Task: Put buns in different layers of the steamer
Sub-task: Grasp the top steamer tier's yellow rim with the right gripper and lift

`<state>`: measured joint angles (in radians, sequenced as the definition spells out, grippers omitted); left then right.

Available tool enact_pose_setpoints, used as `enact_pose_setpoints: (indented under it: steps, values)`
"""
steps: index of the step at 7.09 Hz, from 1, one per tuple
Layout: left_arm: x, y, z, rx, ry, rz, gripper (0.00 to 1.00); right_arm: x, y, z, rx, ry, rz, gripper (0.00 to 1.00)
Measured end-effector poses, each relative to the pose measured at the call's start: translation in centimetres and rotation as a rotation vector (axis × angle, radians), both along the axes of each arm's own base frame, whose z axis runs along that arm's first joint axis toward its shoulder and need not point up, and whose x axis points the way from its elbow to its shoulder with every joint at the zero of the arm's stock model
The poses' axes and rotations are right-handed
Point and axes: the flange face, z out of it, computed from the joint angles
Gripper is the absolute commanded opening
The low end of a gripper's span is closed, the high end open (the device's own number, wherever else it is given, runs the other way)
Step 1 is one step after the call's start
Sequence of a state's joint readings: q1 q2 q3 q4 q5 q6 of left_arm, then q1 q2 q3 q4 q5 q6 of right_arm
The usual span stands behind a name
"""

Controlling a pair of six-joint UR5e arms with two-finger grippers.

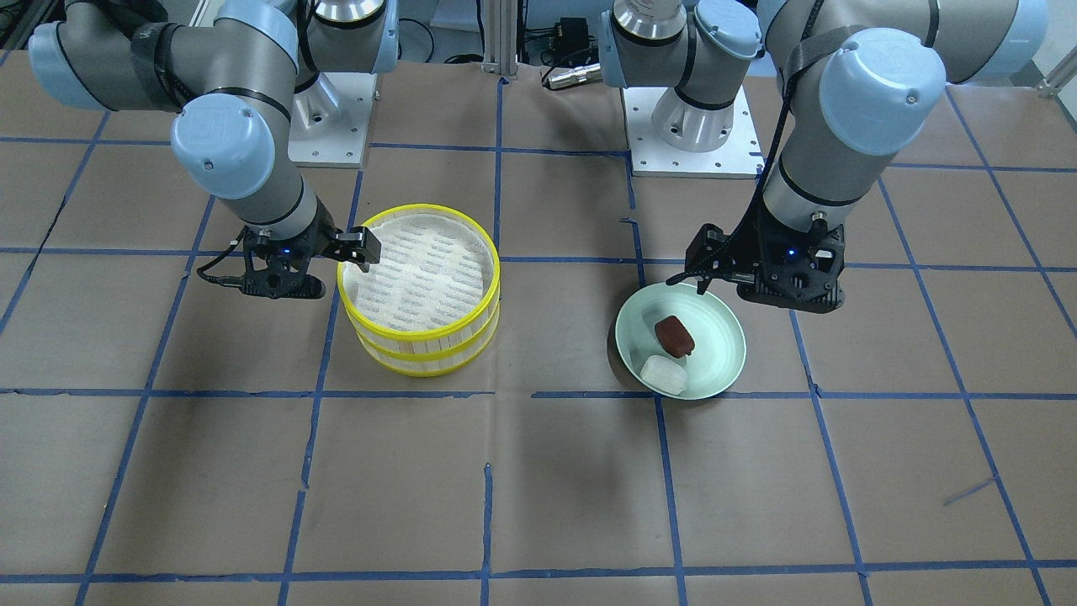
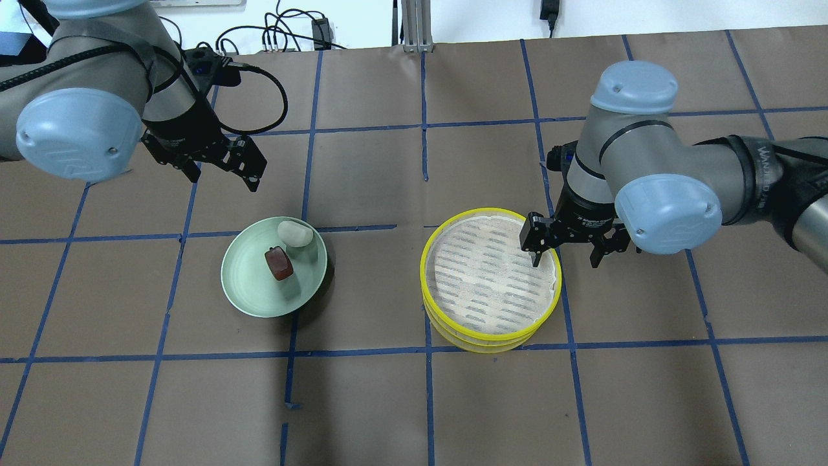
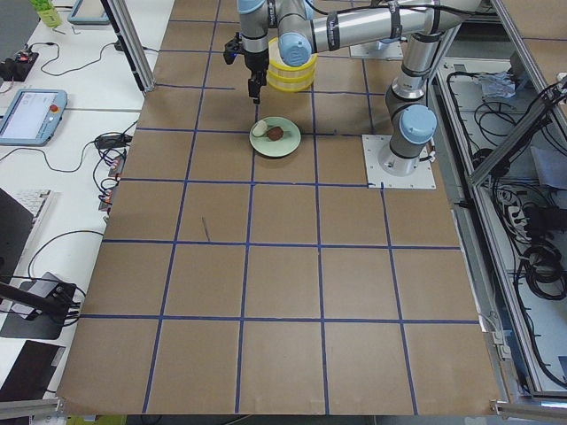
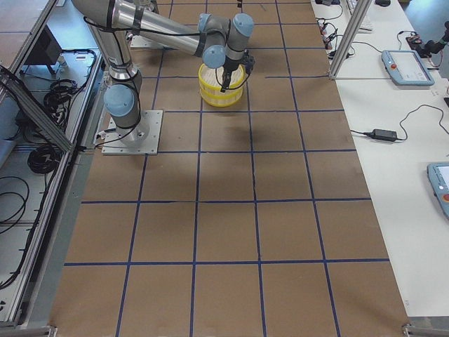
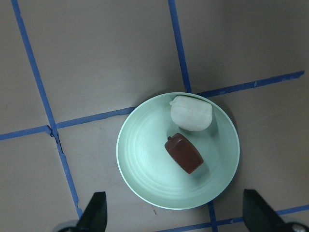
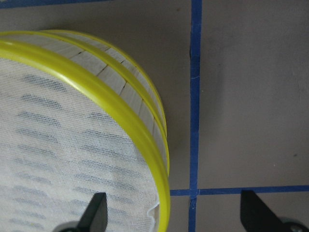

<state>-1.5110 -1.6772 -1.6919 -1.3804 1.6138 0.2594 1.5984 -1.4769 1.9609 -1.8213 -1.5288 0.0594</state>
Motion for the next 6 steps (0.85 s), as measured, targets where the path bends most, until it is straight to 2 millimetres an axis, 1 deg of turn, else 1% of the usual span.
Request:
enact_pose_setpoints:
  steps: [1,2,4,6]
  values:
    - [0.0,-0.12,-0.12,0.001,0.0,-0.003,1.0,-0.02,0.07,-0.18,0.001,-0.001,0.013,0.22]
    - [-0.02,-0.16,-0.14,0.002,0.0,-0.005,1.0,-0.09,0.02,-0.14,-0.002,0.001,0.033,0.08]
    - [-0.05,-0.18,-0.14,0.002,0.0,-0.009,1.0,-0.46,-0.07,0.0,-0.005,0.027,0.061,0.04]
    - [-0.02,-0.19,-0.14,0.002,0.001,-0.01,1.0,-0.54,-0.07,0.25,-0.009,0.034,0.067,0.02]
